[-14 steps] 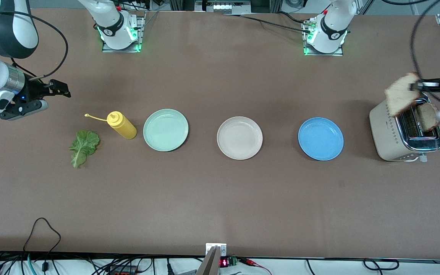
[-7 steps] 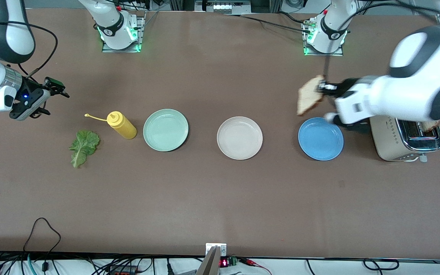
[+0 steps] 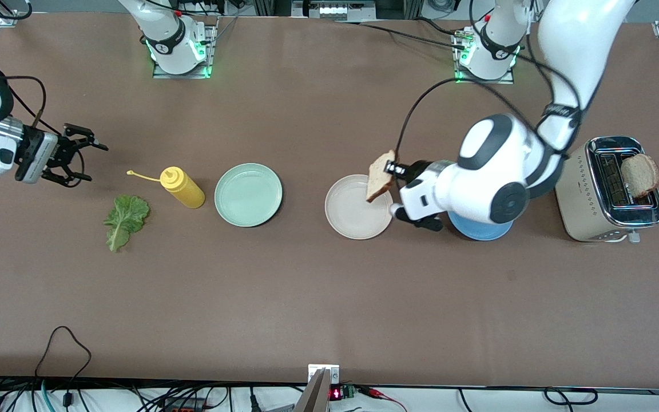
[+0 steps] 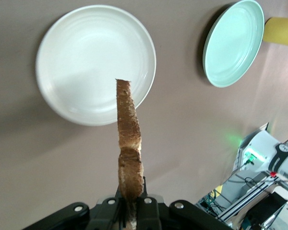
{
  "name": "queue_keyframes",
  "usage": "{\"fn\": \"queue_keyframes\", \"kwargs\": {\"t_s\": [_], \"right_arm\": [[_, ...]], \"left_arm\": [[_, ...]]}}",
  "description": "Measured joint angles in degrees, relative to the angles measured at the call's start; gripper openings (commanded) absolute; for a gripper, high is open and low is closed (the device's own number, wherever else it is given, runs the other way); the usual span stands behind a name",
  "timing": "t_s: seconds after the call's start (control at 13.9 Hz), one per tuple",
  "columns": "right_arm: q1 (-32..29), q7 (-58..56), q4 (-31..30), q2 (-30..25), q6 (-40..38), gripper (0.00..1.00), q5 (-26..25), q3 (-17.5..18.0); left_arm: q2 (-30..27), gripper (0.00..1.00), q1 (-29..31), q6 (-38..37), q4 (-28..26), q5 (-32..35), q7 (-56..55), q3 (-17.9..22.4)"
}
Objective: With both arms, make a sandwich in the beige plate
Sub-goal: 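Lay the bread on the beige plate while the right gripper grasps the bottle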
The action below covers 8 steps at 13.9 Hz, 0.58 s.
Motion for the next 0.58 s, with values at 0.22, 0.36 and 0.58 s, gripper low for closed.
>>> {"fn": "queue_keyframes", "kwargs": {"t_s": [0.22,0.36,0.58], "right_arm": [[-0.5,-11.7,0.0,3.2,-2.8,1.00,7.8,0.0],[-1.6,-19.1,0.0,6.2,-4.6,1.00,12.0,0.0],[-3.0,-29.6,0.7,12.7,-7.3,1.00,18.2,0.0]], "left_arm": [[4.9,0.01,-2.2,6.7,-0.1,-0.4,0.0,0.0],[6.7,0.01,-3.0,9.5,-0.2,-2.0,0.0,0.0],[8.8,0.01,-3.1,12.6,-0.2,-2.5,0.0,0.0]]}}
